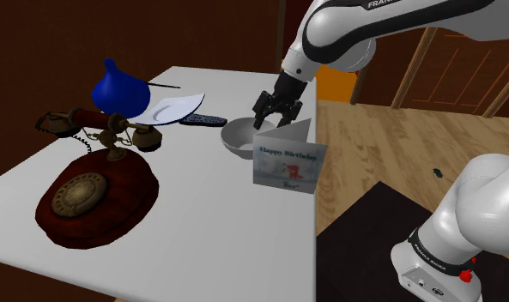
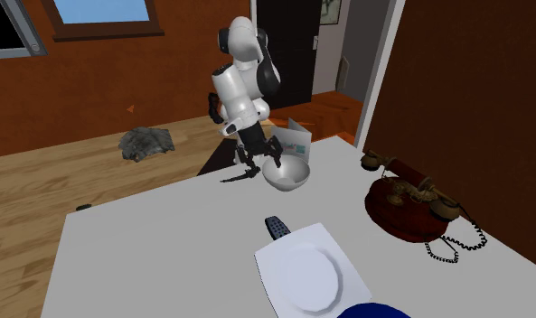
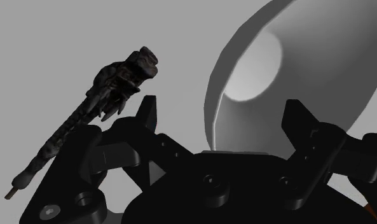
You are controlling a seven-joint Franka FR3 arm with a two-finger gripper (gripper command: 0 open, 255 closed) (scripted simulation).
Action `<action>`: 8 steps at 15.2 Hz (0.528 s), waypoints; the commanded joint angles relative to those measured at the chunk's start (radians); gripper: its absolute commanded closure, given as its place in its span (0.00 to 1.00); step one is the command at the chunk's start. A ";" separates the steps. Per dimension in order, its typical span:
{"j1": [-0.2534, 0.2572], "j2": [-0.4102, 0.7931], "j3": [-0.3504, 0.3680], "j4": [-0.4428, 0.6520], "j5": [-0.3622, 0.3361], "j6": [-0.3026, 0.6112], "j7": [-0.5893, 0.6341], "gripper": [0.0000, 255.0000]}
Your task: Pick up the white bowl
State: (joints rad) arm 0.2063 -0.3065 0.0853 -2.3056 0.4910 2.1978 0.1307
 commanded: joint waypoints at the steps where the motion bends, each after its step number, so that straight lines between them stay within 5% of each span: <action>1: 0.003 0.006 0.002 -0.021 0.009 0.026 -0.011 0.00; 3: 0.004 0.008 0.002 -0.026 0.011 0.033 -0.015 0.00; 4: 0.004 0.009 0.002 -0.027 0.012 0.035 -0.015 1.00; 8: 0.004 0.008 0.002 -0.029 0.012 0.036 -0.016 1.00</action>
State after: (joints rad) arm 0.2102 -0.2995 0.0872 -2.3332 0.5036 2.2339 0.1152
